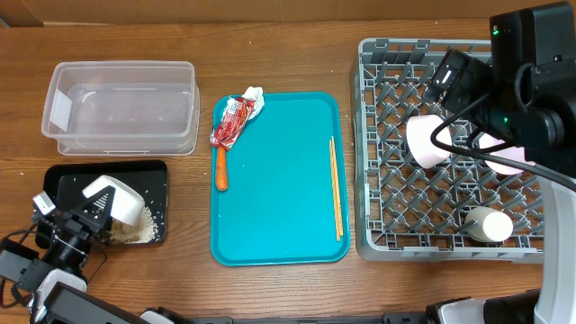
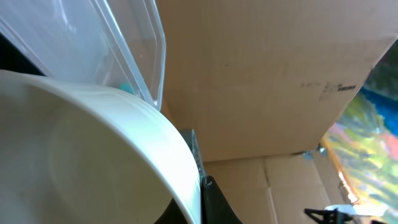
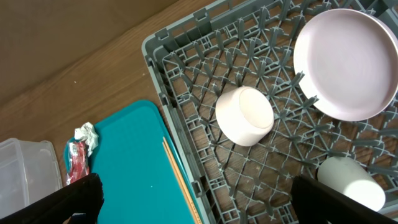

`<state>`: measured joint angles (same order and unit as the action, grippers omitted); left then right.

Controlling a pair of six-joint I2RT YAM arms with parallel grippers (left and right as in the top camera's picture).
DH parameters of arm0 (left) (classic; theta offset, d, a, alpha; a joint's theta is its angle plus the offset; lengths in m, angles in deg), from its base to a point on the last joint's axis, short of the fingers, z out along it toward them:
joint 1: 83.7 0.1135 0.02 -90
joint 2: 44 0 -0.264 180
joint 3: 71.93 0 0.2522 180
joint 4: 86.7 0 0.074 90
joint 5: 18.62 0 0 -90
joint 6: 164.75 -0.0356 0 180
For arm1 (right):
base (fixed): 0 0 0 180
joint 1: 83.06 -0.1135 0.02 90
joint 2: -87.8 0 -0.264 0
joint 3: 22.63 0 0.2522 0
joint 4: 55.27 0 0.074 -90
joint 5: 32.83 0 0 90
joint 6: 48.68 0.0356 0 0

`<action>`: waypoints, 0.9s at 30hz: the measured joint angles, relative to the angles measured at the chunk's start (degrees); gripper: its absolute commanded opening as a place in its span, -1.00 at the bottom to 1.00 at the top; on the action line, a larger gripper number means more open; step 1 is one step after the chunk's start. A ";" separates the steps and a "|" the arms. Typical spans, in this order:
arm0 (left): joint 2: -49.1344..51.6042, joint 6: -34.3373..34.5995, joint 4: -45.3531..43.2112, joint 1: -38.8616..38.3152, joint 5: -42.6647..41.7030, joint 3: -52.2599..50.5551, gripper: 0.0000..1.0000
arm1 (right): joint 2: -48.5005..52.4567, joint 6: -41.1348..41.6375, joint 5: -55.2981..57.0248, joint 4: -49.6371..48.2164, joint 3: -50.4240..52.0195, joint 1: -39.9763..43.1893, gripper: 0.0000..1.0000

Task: Sort waste into correct bins and load items into the dishwasher
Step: 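Tip the food plate over the black tray to dump the scraps, then carry the emptied white plate with the left gripper over the dish rack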

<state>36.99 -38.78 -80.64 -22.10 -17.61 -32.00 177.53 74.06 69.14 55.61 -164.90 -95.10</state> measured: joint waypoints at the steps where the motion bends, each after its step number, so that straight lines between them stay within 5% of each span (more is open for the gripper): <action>1: -0.13 0.87 -0.68 -0.15 0.00 0.00 -0.92 | 0.00 0.00 0.00 0.02 0.00 0.00 1.00; 7: -8.20 9.64 -18.16 -6.60 0.02 0.92 -0.92 | 0.00 0.02 -0.20 0.02 0.00 0.00 1.00; 12: -13.42 24.79 -40.22 -19.15 1.53 6.67 -0.92 | 0.00 0.02 -0.20 0.00 0.00 0.00 1.00; 18: -12.39 34.53 -42.49 -39.80 7.48 12.66 -0.92 | 0.00 0.04 0.04 -0.76 0.00 1.33 1.00; 27: 5.14 35.47 -42.49 -69.79 15.34 25.77 -0.92 | 0.00 0.11 -0.50 -1.70 0.00 7.67 1.00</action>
<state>42.13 -3.31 -123.13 -91.89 -2.27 -6.23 177.53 74.16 68.64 53.91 -164.90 -87.43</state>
